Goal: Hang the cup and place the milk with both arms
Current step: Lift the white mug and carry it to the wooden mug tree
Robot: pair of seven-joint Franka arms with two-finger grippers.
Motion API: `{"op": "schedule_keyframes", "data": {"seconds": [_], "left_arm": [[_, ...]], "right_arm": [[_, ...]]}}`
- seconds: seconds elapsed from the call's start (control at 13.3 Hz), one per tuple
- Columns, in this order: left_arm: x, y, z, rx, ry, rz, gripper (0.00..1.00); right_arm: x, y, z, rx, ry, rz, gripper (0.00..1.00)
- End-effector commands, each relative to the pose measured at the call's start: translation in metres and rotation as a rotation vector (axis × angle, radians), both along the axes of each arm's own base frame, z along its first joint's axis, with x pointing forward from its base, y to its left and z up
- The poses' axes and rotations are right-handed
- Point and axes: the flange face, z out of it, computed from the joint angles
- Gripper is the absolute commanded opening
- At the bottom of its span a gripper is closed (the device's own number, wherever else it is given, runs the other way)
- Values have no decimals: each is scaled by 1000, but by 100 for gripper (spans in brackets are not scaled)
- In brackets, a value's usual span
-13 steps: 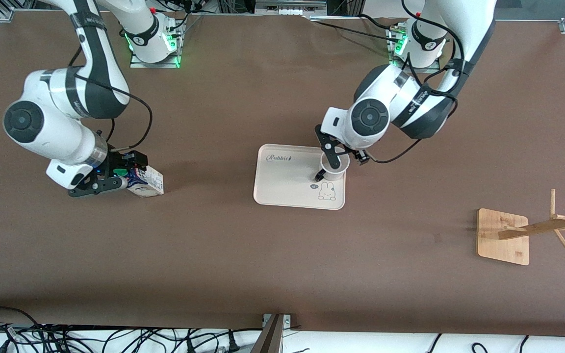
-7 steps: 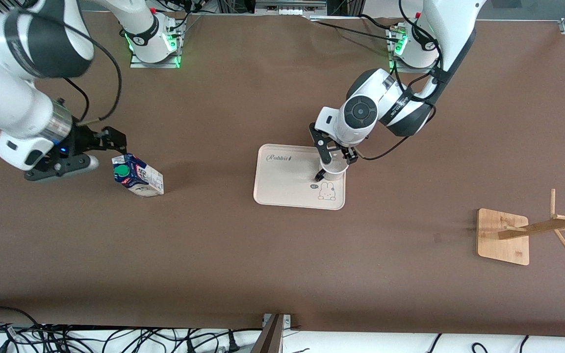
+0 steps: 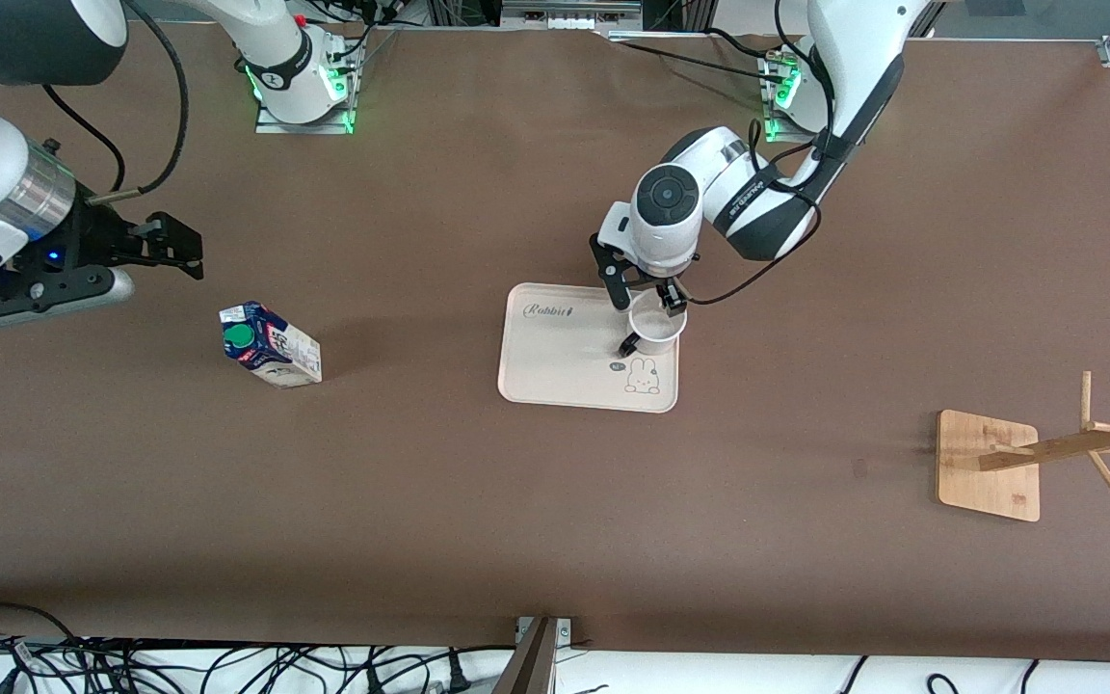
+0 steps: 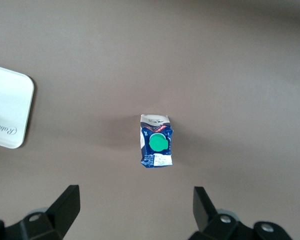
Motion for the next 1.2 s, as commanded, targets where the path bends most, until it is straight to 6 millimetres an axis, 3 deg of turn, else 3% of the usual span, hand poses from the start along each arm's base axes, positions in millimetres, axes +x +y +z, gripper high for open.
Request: {"op": "schedule_keyframes", "data": {"seconds": [0.0,0.3,0.45,0.68,0.9,1.13], "left_arm": [[-9,-15,-9,22,-46,-7,0],[-8,-17,-6,31,-71,6,0],[-4,-20,8,24,-92,37,0],[11,-24,68,11,-155,161,0],[29,-21,164,97,-169,237,0],[56,-7,232,100,-212,340,0]], "right_arm": [[5,6,-4,-11,12,-64,100],[2,9,2,-70,-2,-28,100],[-14,7,9,-79,51,-32,100],[-19,-6,5,-50,20,-43,100],[-43,-16,-2,-3,-24,-29,100],[-43,-12,-7,-14,-16,-21,100]]}}
